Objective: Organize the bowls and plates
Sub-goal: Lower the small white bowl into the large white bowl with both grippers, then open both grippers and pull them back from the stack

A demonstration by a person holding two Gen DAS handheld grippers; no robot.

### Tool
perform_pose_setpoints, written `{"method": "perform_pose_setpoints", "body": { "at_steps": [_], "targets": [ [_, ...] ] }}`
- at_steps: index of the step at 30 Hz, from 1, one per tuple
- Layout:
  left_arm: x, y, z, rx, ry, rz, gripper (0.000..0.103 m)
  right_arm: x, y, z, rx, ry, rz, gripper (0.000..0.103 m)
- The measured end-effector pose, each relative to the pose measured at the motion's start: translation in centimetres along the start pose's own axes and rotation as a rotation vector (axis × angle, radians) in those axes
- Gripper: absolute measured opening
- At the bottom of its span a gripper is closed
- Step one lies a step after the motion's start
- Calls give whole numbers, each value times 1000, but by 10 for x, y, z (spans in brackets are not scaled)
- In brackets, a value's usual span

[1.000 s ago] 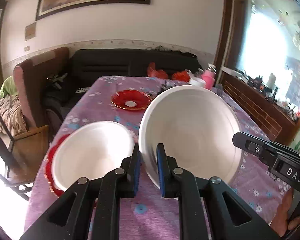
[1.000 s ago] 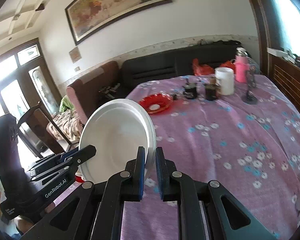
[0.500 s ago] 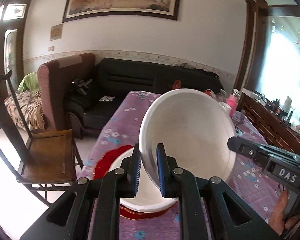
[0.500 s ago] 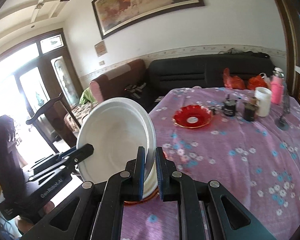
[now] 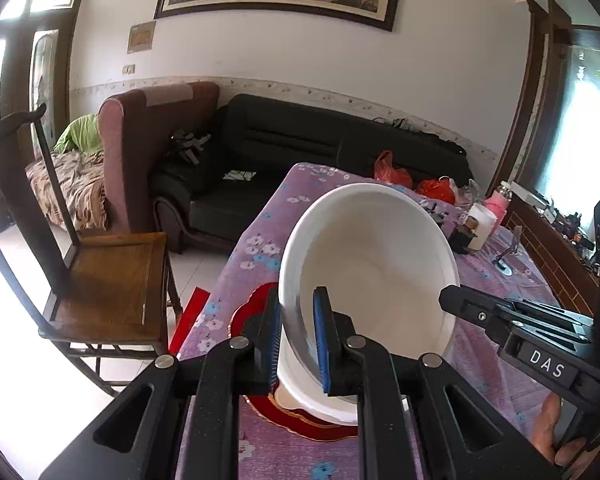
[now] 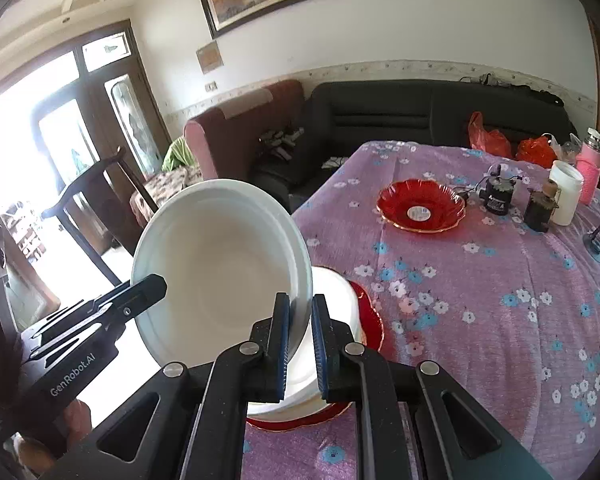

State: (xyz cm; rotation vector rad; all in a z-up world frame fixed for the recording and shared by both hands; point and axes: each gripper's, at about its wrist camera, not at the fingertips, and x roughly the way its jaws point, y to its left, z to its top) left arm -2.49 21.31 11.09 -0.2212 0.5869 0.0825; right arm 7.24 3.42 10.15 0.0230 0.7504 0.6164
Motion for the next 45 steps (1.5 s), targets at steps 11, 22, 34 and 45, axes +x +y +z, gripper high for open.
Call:
{"method": "perform_pose_setpoints", "body": {
  "at_steps": [11,22,34,45],
  "targets": [
    [29,11,-14,-17,86,21,13,32,2,-8,-24,79,-52,13],
    [38,10,-16,-14,105,47,13,48,11,-13,-99,93,-133,18],
    [35,7,-15,-7,94,46,14,42,6,-9,-81,77,-122,26],
    [13,2,-18,13,49,90,14,4,-4,-15,-33,11,-73,36]
  ]
}}
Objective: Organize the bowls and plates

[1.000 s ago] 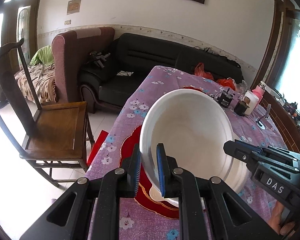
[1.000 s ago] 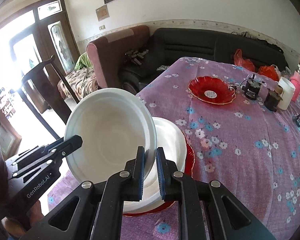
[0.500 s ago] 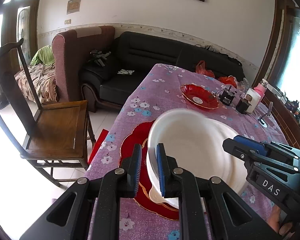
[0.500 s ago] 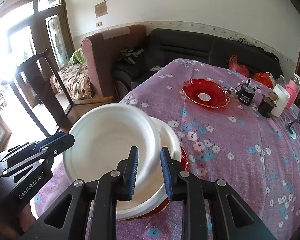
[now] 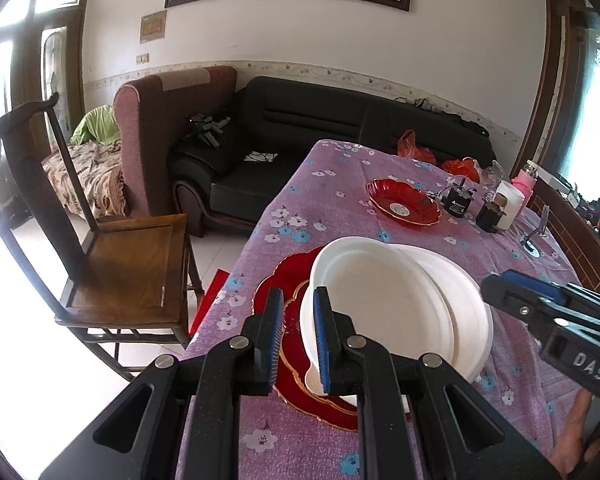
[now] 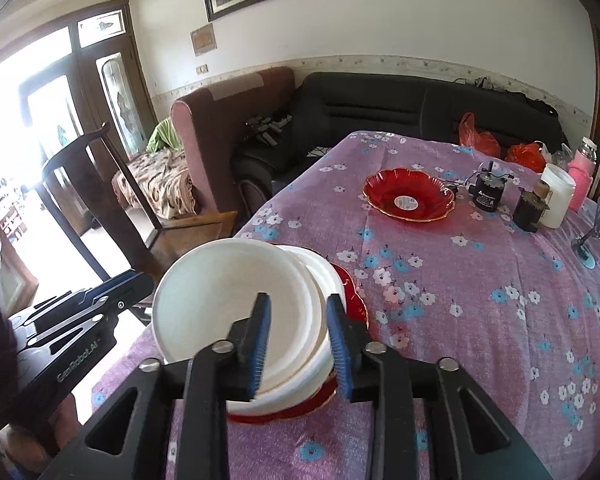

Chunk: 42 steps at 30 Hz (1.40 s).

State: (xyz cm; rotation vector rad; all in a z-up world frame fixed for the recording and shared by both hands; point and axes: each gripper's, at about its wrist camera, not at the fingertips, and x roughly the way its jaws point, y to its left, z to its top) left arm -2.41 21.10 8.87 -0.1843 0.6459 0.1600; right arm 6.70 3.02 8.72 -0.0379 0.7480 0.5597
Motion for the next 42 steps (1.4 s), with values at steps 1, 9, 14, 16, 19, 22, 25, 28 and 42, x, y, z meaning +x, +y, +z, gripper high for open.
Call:
{"method": "perform_pose_setpoints", "body": {
  "at_steps": [1,9,14,16,19,22,25,28,42],
  "targets": [
    [-4,-2,-2,5,-13,8,14,-4,-2,-3,4,-5,4,37],
    [-44,-26,-42,70,-156,160,70,-34,-17,-43,37,-22,4,52],
    [-48,-50,-76,154,-180,238,83,-47,-26,-80,66,-31,-37,62],
    [-45,-57,-83,165,-165,247,88,-51,-28,-94,73,-36,-82,68],
    [-42,-61,-89,163,-151,290,94,-56,-30,-108,106,-30,-109,74],
    [-44,-62,-94,151,-143,303,100,-59,-24,-120,98,-22,-115,79],
    [-45,-64,-96,159,-147,329,103,-62,-23,-129,93,-15,-125,82],
    [-46,-60,-99,145,-144,339,103,-66,-25,-132,106,-23,-155,84],
    [-23,-52,-100,177,-52,357,103,-60,-19,-134,103,-4,-168,85]
  ]
}}
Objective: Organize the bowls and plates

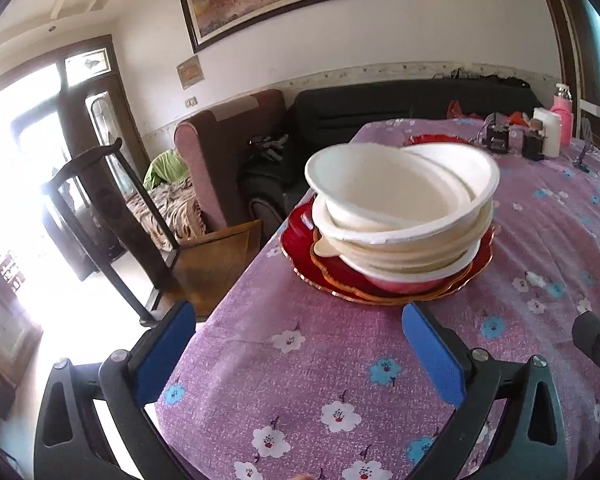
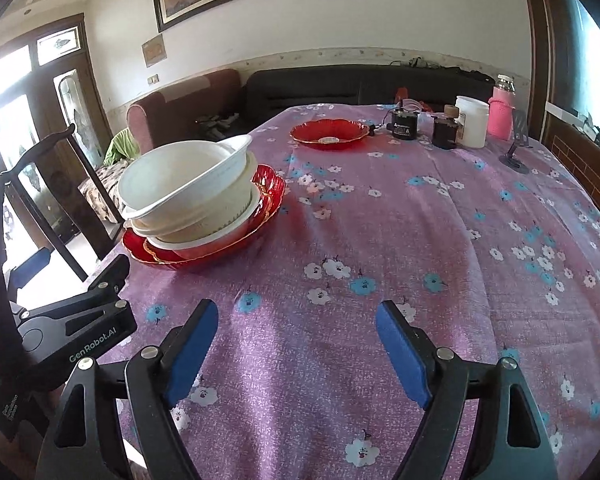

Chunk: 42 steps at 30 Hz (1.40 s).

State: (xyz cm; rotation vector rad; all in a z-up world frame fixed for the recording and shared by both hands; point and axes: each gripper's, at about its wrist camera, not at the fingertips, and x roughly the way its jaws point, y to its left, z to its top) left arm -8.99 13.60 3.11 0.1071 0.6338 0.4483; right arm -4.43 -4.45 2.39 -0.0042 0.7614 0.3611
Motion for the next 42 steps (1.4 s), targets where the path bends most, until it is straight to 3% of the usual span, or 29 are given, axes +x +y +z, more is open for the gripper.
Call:
{"method": "perform_pose_setpoints", "body": {
  "at_steps": [4,42],
  "targets": [
    [7,2,-2,-11,30,-18,103,5,5,-1,-18,19,-6,85],
    [16,7,-2,-45,27,-53,103,9,21,-4,-71,4,-30,85]
  ]
}}
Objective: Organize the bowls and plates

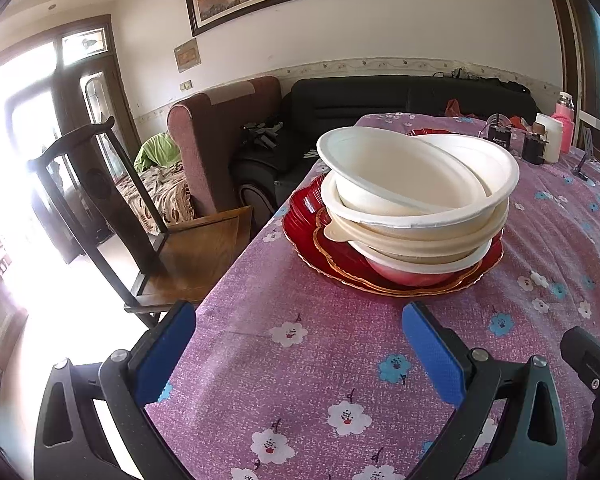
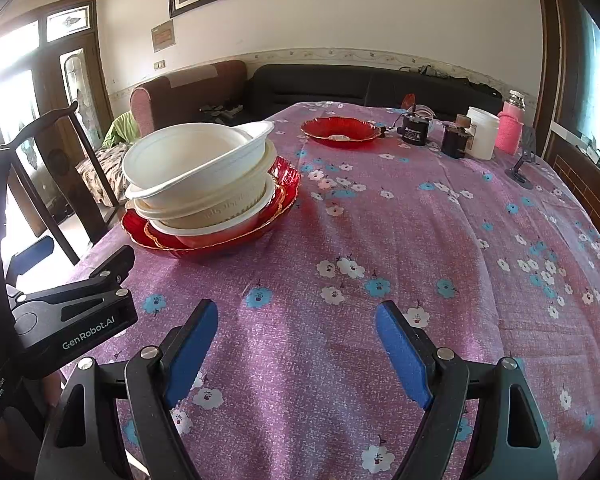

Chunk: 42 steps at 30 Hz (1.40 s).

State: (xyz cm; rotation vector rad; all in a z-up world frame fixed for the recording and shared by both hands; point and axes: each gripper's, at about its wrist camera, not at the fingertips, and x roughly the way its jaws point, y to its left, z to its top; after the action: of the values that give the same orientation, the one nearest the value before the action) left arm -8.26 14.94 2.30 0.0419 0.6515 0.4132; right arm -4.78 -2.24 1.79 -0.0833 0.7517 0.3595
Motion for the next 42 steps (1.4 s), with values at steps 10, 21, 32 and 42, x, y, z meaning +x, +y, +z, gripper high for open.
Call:
{"method": "perform_pose_setpoints", "body": {
  "at_steps": [10,21,32,42],
  "targets": [
    [-1,-2,0,-1,-7,4,103,0,1,1,-3,-3,-1,85],
    [-3,-2,0,-3,-10,8,103,-1,3,1,-8,-4,-2,85],
    [-4,-1,1,-4,-10,13,103,-1,3,1,-5,-4,-1,85],
    [-2,-2,3,-4,-7,21,103,0,2,0,1,3,0,85]
  ]
}}
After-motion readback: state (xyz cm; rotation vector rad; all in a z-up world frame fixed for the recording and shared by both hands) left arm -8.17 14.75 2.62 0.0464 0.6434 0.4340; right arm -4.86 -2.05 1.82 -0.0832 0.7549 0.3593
